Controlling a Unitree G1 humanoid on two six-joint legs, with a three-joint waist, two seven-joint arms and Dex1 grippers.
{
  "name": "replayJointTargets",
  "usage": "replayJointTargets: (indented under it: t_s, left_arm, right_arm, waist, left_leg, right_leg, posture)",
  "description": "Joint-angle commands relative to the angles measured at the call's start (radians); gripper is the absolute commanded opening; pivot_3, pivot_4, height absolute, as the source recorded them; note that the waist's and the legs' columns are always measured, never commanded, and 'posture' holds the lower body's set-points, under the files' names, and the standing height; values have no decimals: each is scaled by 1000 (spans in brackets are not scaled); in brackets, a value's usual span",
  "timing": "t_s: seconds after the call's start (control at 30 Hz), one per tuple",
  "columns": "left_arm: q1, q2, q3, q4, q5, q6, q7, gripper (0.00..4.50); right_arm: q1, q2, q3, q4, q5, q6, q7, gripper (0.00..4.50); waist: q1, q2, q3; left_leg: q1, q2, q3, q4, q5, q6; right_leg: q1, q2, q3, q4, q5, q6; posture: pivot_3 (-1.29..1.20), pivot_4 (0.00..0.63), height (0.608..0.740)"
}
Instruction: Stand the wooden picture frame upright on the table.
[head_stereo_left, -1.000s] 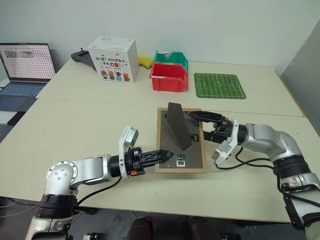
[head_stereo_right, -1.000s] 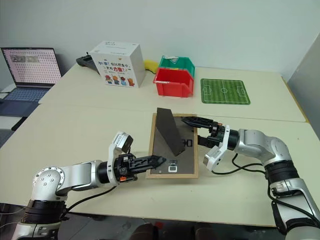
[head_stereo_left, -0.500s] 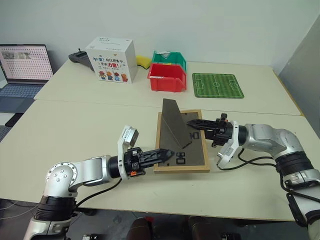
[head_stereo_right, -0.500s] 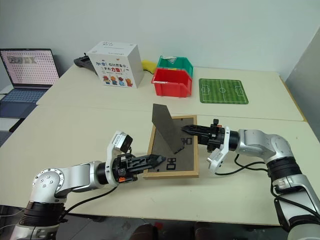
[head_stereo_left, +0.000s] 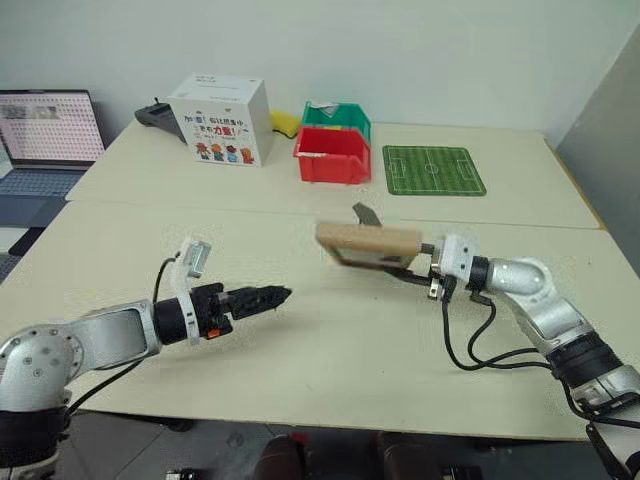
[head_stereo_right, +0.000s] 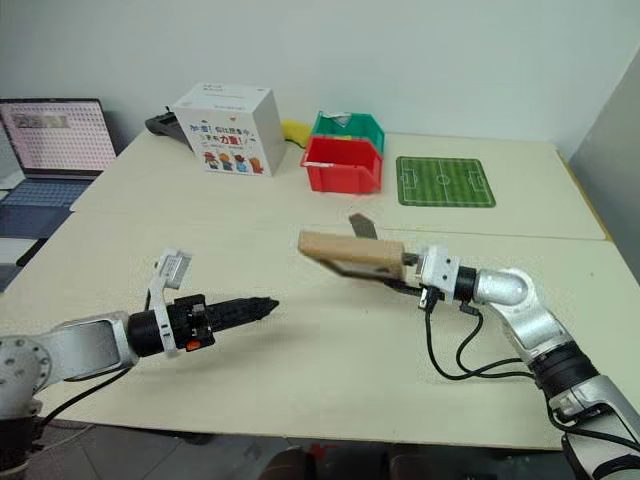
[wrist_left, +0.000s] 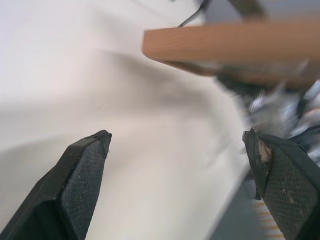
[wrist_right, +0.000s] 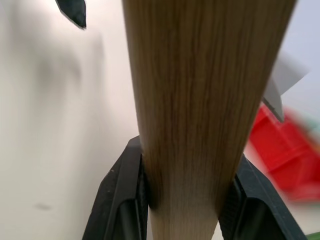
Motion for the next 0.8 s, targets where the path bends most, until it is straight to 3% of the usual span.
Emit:
replayJointTargets:
  t_s: [0.03, 0.17, 0.37, 0.53, 0.6, 0.8]
  left_arm:
    - [24, 5, 33, -147, 211, -124, -64, 4500]
    - [51, -15, 4, -204, 346, -191, -106, 4500]
    - [141, -39, -20, -222, 509, -276, -195, 4500]
    - [128, -57, -12, -208, 555, -290, -233, 4500]
    - [119, -60, -13, -201, 565, -289, -246, 4500]
    - [85, -50, -12, -161, 603, -289, -303, 4500]
  right_arm:
    - [-85, 65, -83, -51, 276, 458, 80, 1330]
    - [-169, 171, -92, 132, 250, 594, 164, 1330]
    - [-227, 294, -85, 404, 92, 516, 270, 1330]
    - [-220, 327, -103, 454, 19, 501, 334, 1330]
    - [-210, 336, -111, 463, -10, 490, 342, 2026]
    - [-183, 308, -151, 433, -64, 482, 355, 3279]
  waist:
    - [2, 0, 0]
    - [2, 0, 0]
    - [0, 0, 0]
    - [-1, 1, 0]
    - [-1, 1, 0]
    - [-1, 1, 1]
  left_leg:
    - [0, 0, 0, 0, 0, 0]
    - [0, -2, 1, 0, 0, 1]
    - [-4, -3, 3, -2, -1, 1]
    - [-3, -3, 3, -1, -1, 1]
    - [-2, -3, 3, -1, -1, 2]
    - [-2, -3, 3, -1, -1, 2]
  right_leg:
    - [0, 0, 0, 0, 0, 0]
    - [-1, 3, 0, -1, 0, -1]
    - [-5, 4, 0, -3, 0, -1]
    - [-5, 4, 0, -1, 1, -2]
    - [-4, 4, -1, -1, 1, -2]
    - [-4, 4, -1, -2, 1, -2]
  posture:
    - [0, 150, 740]
    - [0, 150, 740]
    - [0, 150, 740]
    - [0, 150, 740]
    - [0, 150, 740]
    - [0, 150, 740]
